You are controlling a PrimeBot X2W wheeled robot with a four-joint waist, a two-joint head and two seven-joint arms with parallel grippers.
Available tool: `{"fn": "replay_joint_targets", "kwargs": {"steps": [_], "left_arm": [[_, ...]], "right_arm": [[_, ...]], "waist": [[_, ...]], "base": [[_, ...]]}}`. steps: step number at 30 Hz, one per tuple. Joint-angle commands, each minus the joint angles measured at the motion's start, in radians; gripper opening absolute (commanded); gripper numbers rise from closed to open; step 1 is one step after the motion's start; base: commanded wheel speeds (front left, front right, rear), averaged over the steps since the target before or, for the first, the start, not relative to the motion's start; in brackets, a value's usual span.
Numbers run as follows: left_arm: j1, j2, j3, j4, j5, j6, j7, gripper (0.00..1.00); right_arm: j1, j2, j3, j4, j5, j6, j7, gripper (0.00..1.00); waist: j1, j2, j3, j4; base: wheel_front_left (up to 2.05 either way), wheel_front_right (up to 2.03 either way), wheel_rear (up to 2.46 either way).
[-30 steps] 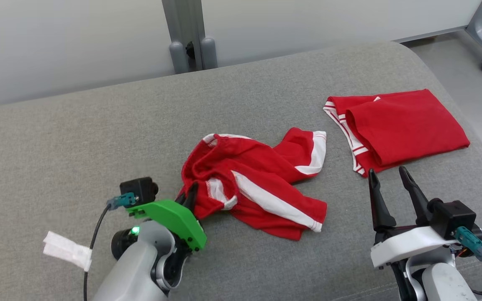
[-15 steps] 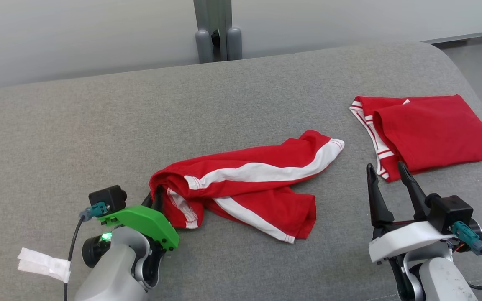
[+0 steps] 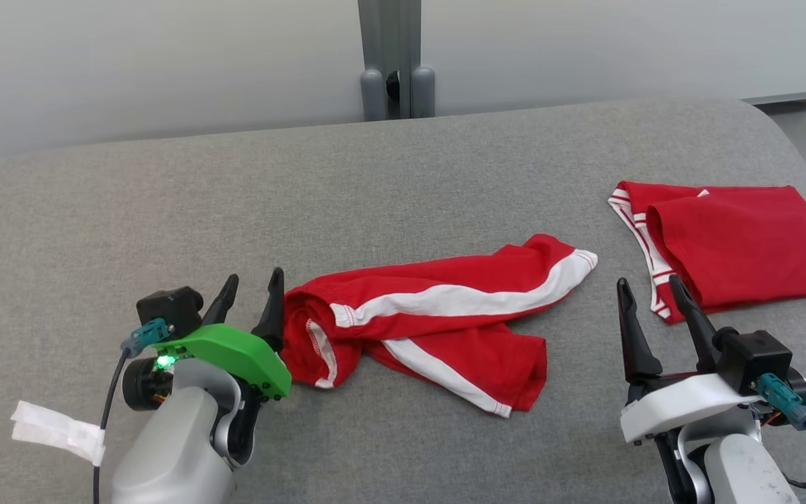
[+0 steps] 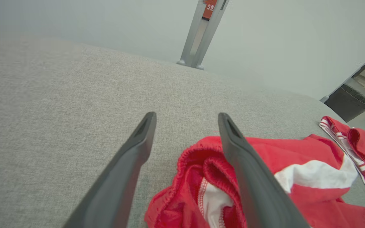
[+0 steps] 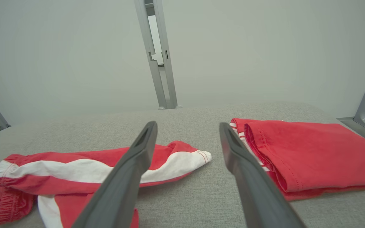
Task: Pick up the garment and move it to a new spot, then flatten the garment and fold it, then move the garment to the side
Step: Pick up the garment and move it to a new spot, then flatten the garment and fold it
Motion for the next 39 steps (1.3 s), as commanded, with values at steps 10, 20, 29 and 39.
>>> {"fn": "replay_joint_targets", "kwargs": {"steps": [10, 20, 29, 39], "left_arm": [[0.181, 0.053, 0.027, -0.247, 0.102, 0.055, -0.011, 1.00], [0.406, 0.042, 0.095, -0.533, 0.235, 0.170, -0.010, 1.00], [0.491, 0.029, 0.120, -0.602, 0.268, 0.201, -0.010, 1.00], [0.503, 0.032, 0.135, -0.609, 0.270, 0.202, -0.010, 1.00]], "right_arm": [[0.057, -0.002, -0.015, -0.026, -0.022, -0.002, 0.017, 1.00], [0.101, -0.002, -0.031, -0.032, 0.010, -0.002, 0.008, 1.00], [0.103, -0.002, -0.020, -0.004, 0.032, -0.002, -0.004, 1.00], [0.089, -0.002, -0.004, 0.019, 0.016, -0.002, -0.008, 1.00]], "waist": [[0.0001, 0.0000, -0.052, 0.040], [0.0001, 0.0000, -0.066, 0.058], [0.0001, 0.0000, -0.081, 0.070], [0.0001, 0.0000, -0.082, 0.068]], "base": [[0.00, 0.00, 0.00], [0.00, 0.00, 0.00], [0.00, 0.00, 0.00], [0.00, 0.00, 0.00]]}}
